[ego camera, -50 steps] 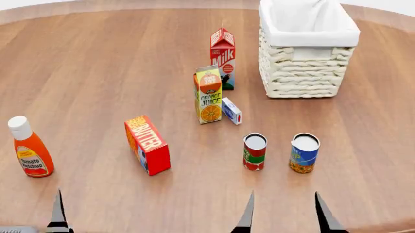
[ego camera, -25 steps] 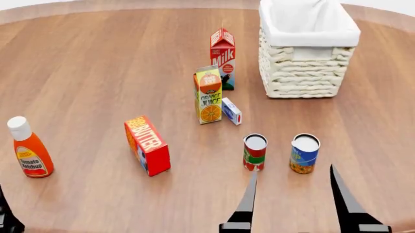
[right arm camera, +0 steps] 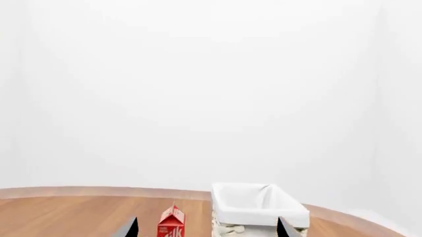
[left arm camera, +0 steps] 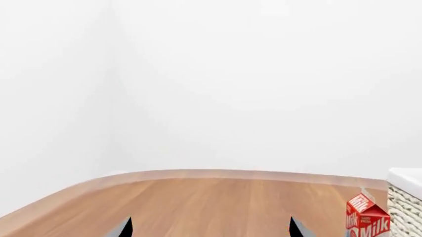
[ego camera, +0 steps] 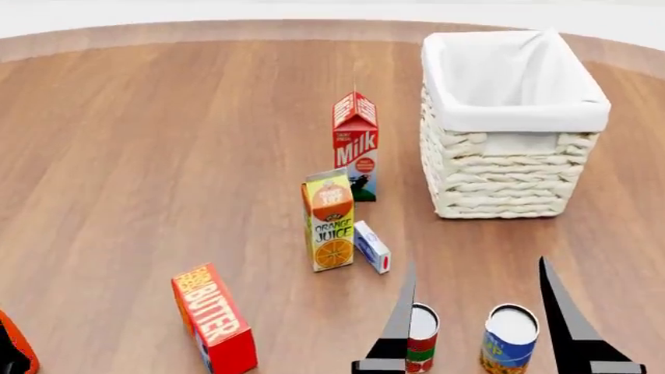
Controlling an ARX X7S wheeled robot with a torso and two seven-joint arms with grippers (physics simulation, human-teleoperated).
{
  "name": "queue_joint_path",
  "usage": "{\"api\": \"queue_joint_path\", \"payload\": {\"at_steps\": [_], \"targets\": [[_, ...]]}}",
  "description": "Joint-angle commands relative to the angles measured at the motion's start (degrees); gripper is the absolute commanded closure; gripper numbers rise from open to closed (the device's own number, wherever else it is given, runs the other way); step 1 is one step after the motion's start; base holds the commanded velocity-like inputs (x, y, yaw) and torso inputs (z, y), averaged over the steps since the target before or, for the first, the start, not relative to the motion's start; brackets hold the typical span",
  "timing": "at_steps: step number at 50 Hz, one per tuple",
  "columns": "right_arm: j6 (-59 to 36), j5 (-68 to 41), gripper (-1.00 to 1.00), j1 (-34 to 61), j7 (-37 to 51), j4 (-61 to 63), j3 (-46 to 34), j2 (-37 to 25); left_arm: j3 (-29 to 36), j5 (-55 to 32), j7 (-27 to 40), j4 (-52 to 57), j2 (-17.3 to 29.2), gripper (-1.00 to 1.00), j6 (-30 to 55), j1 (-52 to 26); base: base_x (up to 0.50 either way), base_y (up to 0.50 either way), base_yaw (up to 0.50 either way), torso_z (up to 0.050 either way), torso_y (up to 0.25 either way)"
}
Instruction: Pick up the orange juice, and put it in the basket.
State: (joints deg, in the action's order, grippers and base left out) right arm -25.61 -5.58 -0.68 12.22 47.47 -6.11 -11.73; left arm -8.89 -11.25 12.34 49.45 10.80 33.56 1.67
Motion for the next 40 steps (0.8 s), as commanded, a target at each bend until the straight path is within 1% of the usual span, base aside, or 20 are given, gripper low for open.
{"api": "queue_joint_path", "payload": {"at_steps": [1, 40], "targets": [[-0.3, 0.6, -1.00, 0.0, -1.0, 0.5, 1.0, 0.7, -1.8, -1.4, -1.1, 0.8, -1.1, -1.00, -0.7, 0.3, 0.50, 0.00, 0.00, 0.000, 0.000], [-0.9, -2.6, -1.00, -0.2, 0.1, 0.0, 1.5, -0.2, -0.6, -3.9, 1.8, 1.8, 1.1, -1.00, -0.6, 0.5, 0.50, 0.00, 0.00, 0.000, 0.001]]}}
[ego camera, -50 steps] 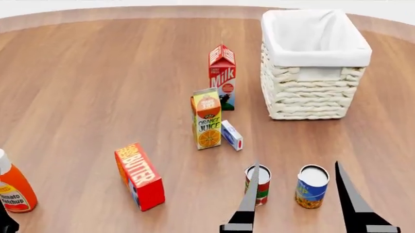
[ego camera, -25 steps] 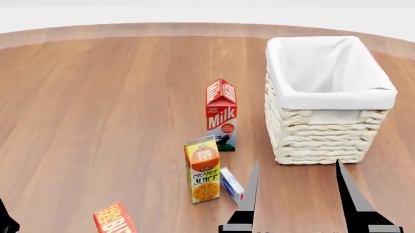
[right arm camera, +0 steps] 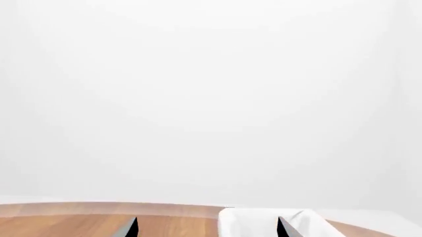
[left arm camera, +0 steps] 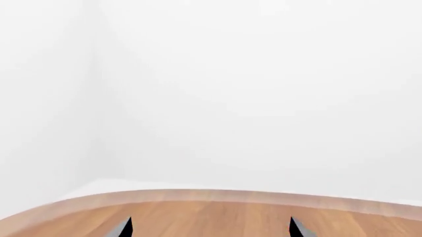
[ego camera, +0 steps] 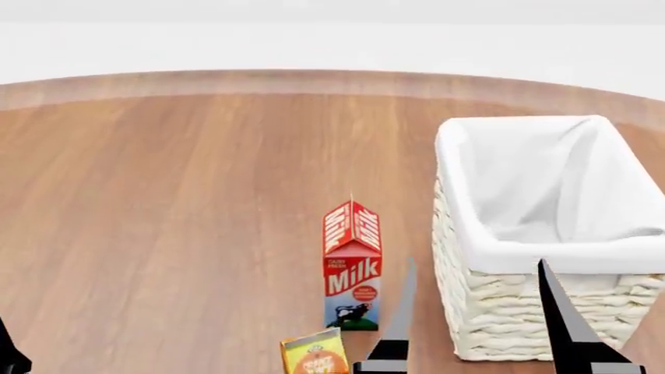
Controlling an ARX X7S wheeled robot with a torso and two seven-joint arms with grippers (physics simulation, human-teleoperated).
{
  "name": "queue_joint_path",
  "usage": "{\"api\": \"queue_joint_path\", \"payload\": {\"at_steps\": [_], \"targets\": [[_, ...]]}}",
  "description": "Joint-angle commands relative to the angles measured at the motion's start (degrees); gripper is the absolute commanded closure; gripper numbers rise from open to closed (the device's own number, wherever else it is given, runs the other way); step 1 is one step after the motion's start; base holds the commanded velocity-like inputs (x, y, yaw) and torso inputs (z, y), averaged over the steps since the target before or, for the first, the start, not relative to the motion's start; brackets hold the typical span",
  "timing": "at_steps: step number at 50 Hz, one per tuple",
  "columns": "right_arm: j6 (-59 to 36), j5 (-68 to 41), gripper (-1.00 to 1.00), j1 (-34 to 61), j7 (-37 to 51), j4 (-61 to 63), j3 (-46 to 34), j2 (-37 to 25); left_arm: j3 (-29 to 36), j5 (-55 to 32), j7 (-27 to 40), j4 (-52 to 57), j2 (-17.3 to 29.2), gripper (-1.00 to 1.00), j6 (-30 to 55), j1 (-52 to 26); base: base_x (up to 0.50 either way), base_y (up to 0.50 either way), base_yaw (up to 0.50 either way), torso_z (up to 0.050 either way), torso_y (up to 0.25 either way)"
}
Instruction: Pick up the orange juice, and put it in the basket.
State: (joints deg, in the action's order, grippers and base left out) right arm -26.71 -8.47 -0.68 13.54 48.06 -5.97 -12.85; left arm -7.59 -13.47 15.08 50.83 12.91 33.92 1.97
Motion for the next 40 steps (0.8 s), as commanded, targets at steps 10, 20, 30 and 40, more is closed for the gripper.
{"api": "queue_joint_path", "payload": {"at_steps": [10, 20, 30, 40], "targets": [[1.2, -1.7, -1.00, -0.5, -1.2, -1.4, 2.1, 1.3, -1.7, -2.4, -0.4, 0.0, -0.5, -1.00, -1.5, 0.3, 0.35, 0.00, 0.00, 0.000, 0.001], [5.0, -4.1, -1.00, -1.6, -2.4, -2.6, 2.8, 1.0, -1.8, -3.2, 0.4, 0.3, 0.1, -1.00, -1.3, 0.4, 0.00, -0.31, 0.00, 0.000, 0.000], [4.9, -5.0, -1.00, -1.4, -1.5, -2.9, 2.8, 0.6, -1.4, -3.6, 1.0, 0.2, 0.6, -1.00, -1.5, 0.4, 0.00, -0.50, 0.00, 0.000, 0.000], [1.1, -1.2, -1.00, -0.2, 1.8, -2.6, 1.1, -0.4, -1.3, -4.0, 1.5, -0.2, 1.1, -1.00, -2.0, 0.4, 0.00, -0.24, 0.00, 0.000, 0.000]]}}
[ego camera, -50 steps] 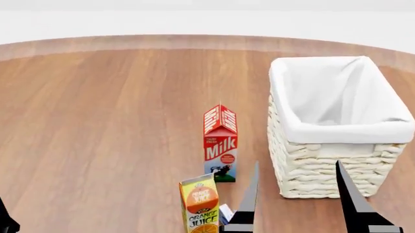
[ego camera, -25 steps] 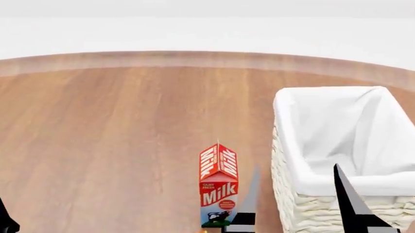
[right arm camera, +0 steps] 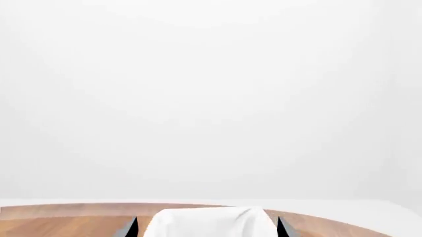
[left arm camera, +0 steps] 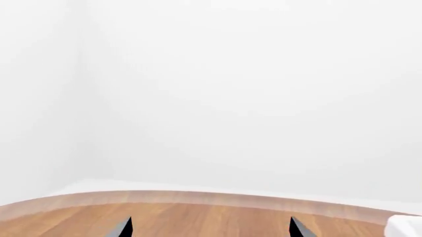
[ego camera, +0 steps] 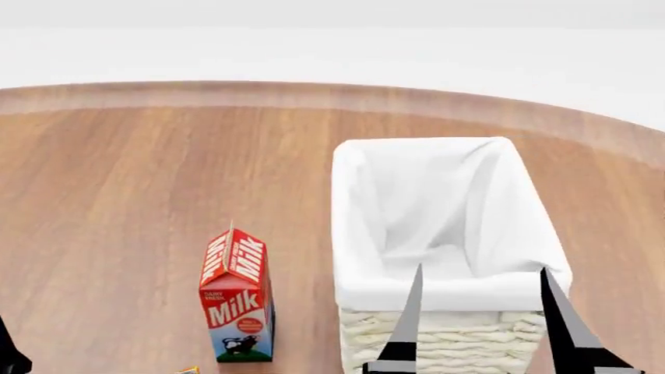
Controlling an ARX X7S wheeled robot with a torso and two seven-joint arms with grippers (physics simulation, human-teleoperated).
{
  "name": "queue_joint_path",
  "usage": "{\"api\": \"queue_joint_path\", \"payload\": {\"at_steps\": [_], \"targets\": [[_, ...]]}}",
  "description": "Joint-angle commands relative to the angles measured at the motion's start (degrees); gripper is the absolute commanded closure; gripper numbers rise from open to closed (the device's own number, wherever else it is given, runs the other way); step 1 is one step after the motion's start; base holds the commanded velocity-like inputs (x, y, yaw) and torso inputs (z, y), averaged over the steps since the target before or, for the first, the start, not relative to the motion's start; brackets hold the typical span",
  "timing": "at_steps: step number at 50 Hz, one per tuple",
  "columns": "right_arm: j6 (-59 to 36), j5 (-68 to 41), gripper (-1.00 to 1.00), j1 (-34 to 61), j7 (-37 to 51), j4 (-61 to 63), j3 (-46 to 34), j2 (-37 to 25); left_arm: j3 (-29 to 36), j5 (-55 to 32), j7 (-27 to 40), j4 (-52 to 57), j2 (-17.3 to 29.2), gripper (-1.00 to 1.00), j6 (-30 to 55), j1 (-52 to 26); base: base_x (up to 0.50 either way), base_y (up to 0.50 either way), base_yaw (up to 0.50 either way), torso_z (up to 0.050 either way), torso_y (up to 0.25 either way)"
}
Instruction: Pick up the orange juice, and put it in the basket.
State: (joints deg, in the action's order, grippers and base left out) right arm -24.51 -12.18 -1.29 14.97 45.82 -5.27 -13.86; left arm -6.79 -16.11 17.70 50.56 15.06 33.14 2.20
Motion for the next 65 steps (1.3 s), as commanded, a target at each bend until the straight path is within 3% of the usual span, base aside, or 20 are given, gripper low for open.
{"api": "queue_joint_path", "payload": {"at_steps": [1, 17, 43, 65], "targets": [[-1.2, 2.7, -1.00, 0.4, 0.6, -0.3, 0.3, 0.5, -2.1, -1.4, -1.1, 0.0, -1.0, -1.00, -1.2, 0.2, 0.00, 0.00, 0.00, 0.000, 0.000], [-7.5, 8.8, -1.00, 2.1, 2.9, -0.2, -4.6, -1.9, -1.7, -2.1, -0.1, 0.2, -0.3, -1.00, -1.2, 0.2, 0.00, 0.00, 0.33, 0.000, 0.000], [-2.3, 4.7, -1.00, 1.6, -2.0, -0.1, -6.9, -3.9, -1.5, -4.1, 0.3, 0.8, 0.9, -1.00, -2.2, 0.8, 0.00, 0.01, 0.48, 0.000, 0.000], [-0.1, 2.2, -1.00, 0.8, -1.3, -0.2, -5.0, -3.6, -1.0, -5.4, 0.8, 1.0, 1.9, -1.00, -3.3, 1.2, 0.00, 0.00, 0.00, 0.049, 0.000]]}}
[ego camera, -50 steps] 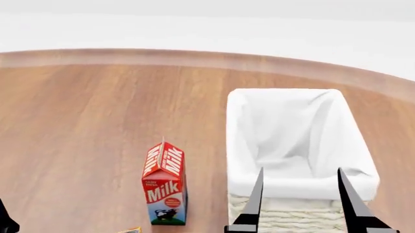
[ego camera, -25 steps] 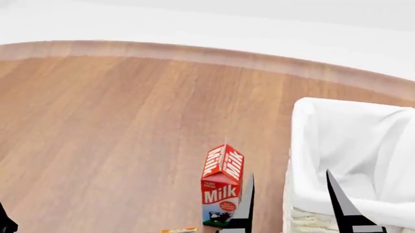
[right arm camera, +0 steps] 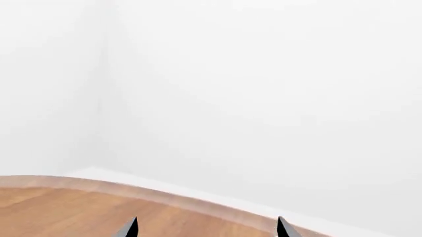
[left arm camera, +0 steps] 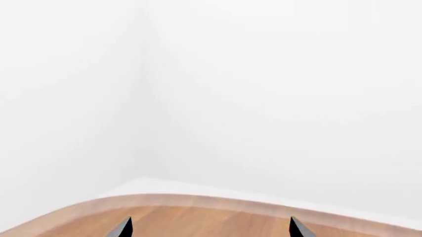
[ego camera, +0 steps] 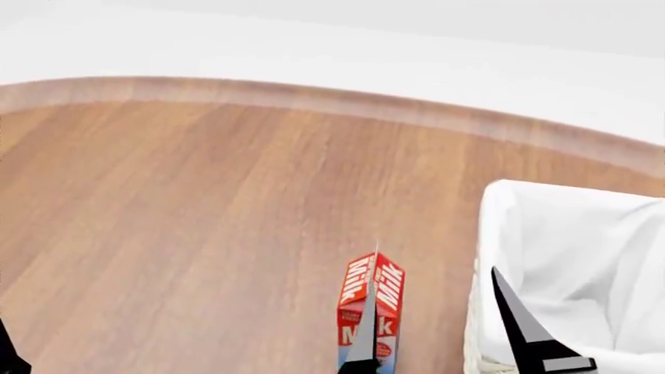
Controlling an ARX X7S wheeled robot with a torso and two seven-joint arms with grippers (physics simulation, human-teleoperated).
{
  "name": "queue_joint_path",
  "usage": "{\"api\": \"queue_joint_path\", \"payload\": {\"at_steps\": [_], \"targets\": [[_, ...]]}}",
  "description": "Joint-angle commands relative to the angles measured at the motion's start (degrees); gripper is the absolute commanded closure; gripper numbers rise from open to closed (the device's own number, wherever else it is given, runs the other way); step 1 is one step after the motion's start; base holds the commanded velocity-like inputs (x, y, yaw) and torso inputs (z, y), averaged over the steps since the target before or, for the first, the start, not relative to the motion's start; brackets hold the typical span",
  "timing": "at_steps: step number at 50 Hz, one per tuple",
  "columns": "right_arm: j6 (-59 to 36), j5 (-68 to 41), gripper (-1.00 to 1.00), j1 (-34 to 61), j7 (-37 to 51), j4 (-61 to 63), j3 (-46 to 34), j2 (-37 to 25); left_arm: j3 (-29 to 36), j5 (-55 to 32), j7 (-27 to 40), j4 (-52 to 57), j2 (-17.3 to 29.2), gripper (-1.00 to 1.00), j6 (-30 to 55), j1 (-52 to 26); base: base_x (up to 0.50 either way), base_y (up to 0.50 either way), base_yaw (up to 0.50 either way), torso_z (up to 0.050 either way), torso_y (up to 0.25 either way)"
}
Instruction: Pick up the orange juice, and put it in the basket.
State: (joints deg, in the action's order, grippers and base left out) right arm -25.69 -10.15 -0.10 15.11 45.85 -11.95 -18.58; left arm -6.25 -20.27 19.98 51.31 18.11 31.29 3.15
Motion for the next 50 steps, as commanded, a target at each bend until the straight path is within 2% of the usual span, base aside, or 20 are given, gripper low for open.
{"api": "queue_joint_path", "payload": {"at_steps": [1, 14, 15, 26, 43, 50], "targets": [[1.0, 0.1, -1.00, -0.4, -1.4, -0.2, 1.6, 1.0, -1.6, -1.3, -1.5, 0.2, -1.1, -1.00, -1.5, 0.3, 0.00, 0.00, 0.00, 0.050, 0.000], [0.9, -0.1, -1.00, -0.4, -0.9, -0.2, 1.6, 0.7, -2.2, -3.4, -1.5, 0.4, -0.8, -1.00, -2.2, 0.5, 0.00, 0.00, 0.00, 0.050, 0.000], [1.0, -0.1, -1.00, -0.4, -0.9, -0.3, 1.5, 0.7, -4.8, -8.9, -3.2, 0.2, -2.3, -1.00, -4.2, 0.7, 0.00, 0.00, 0.00, 0.050, 0.000], [0.9, -0.3, -1.00, -0.3, -0.6, -0.2, 1.4, 0.5, -2.7, -5.6, -1.6, 0.9, -0.3, -1.00, -2.8, 0.6, 0.00, 0.00, 0.00, 0.046, -0.131], [1.0, -0.3, -1.00, -0.2, -0.1, -0.4, 0.8, 0.0, -2.0, -4.6, -1.1, 0.1, 0.2, -1.00, -5.3, 1.3, 0.00, 0.00, 0.00, 0.041, -0.191], [-1.0, 0.0, -1.00, -0.2, 0.4, 1.9, 0.3, -0.6, -2.5, -6.6, -0.6, -0.2, 0.6, -1.00, -3.6, 0.9, 0.00, 0.00, 0.00, 0.002, 0.000]]}}
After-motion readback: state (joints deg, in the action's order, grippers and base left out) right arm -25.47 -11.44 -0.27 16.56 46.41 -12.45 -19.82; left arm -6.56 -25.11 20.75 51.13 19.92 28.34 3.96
